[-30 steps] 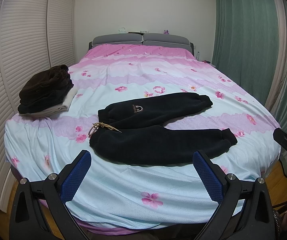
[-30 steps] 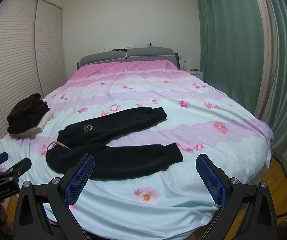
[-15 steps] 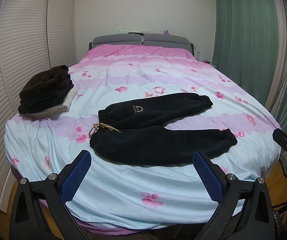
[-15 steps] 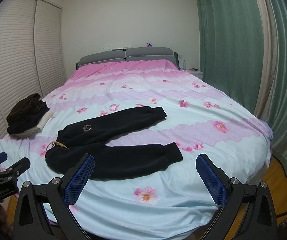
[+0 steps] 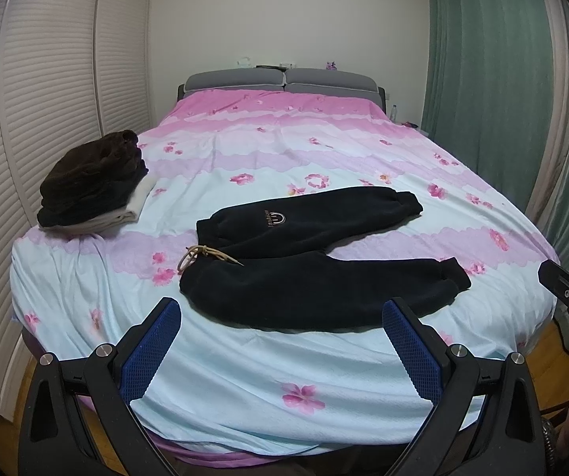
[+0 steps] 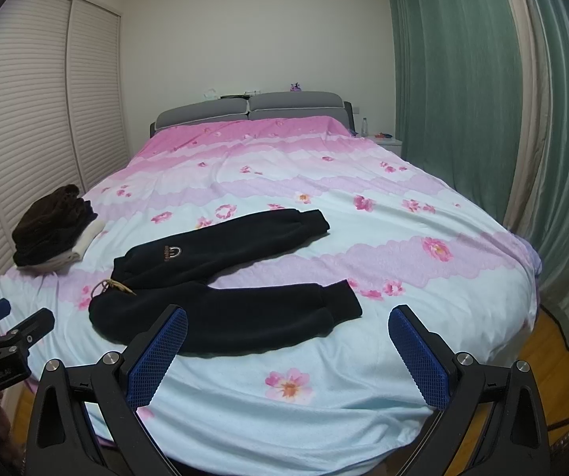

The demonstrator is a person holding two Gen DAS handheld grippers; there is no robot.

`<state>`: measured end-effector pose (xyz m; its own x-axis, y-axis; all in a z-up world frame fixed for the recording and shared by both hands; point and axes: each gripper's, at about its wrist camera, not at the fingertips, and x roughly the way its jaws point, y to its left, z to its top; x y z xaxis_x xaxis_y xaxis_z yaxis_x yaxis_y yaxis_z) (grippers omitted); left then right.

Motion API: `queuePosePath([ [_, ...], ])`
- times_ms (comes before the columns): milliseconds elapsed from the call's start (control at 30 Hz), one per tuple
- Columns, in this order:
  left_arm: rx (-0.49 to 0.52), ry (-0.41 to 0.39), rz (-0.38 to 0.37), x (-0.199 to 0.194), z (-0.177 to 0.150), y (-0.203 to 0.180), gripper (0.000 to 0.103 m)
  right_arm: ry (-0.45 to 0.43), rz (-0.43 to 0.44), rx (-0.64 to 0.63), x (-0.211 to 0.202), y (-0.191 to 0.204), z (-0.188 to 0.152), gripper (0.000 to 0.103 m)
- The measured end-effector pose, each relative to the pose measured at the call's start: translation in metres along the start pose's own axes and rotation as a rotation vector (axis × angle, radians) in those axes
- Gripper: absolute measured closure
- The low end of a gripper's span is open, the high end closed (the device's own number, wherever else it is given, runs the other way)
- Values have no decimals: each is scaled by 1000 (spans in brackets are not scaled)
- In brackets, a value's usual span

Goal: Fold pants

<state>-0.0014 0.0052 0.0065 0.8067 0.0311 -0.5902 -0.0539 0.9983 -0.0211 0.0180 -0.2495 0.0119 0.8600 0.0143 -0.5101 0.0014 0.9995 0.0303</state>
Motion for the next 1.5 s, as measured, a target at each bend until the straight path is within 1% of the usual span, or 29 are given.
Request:
queuePosePath([
  [300,2,0,9,3,-1,1,0,8,-1,3,4,-1,-2,1],
  [500,9,20,15,21,3,2,0,11,2,14,17,-2,-1,1],
  [667,35,12,25,42,19,0,0,-7,4,-2,32,2,12,1],
  [867,53,4,14,76,49,2,0,-34,4,-37,60,7,40,1],
  [1000,66,-17,9,105,80,3,0,-53,11,-68,84,11,64,1],
  [1067,74,-20,-7,120,95,0,0,-67,27,-84,98,13,78,1],
  [1167,119,-42,-17,148,122,-9,0,-83,34,-116,119,15,98,1],
  [1233,151,-39,-29,170,137,-14,0,-85,40,-137,137,19,114,1],
  [1333,208,-11,-58,209,154,-23,0,-82,34,-180,172,24,136,1],
  [1400,261,3,-61,235,159,-29,0,-64,40,-200,196,27,148,1],
  [1433,298,22,-53,253,161,-31,1,-49,45,-206,209,28,153,1],
  [1467,314,33,-59,262,161,-31,2,-16,65,-215,228,30,158,1],
  [1500,332,63,-85,282,161,-31,5,6,88,-223,241,32,161,1],
])
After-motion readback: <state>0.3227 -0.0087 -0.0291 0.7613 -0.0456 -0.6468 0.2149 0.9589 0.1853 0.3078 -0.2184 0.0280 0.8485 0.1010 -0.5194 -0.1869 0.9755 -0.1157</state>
